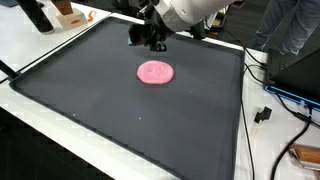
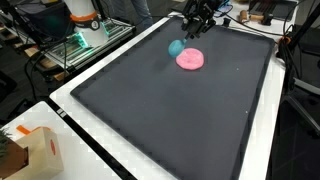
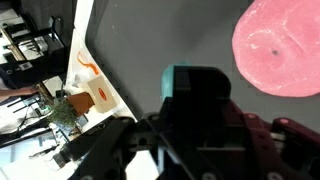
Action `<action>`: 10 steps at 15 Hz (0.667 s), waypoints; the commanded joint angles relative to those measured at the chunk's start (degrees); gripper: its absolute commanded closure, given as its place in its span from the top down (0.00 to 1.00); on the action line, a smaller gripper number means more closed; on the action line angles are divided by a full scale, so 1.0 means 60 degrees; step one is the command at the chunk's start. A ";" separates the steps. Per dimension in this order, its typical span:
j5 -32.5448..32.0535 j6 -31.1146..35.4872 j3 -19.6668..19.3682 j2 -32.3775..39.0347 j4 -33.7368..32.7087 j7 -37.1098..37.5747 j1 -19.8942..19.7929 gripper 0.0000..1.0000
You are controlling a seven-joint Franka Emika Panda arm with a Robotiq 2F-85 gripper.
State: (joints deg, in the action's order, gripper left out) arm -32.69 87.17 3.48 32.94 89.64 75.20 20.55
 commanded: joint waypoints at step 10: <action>-0.0169 -0.1013 -0.0323 0.1119 -0.0965 -0.0120 0.0276 0.25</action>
State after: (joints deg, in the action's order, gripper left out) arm -32.77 83.82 2.30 37.96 85.91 75.31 21.17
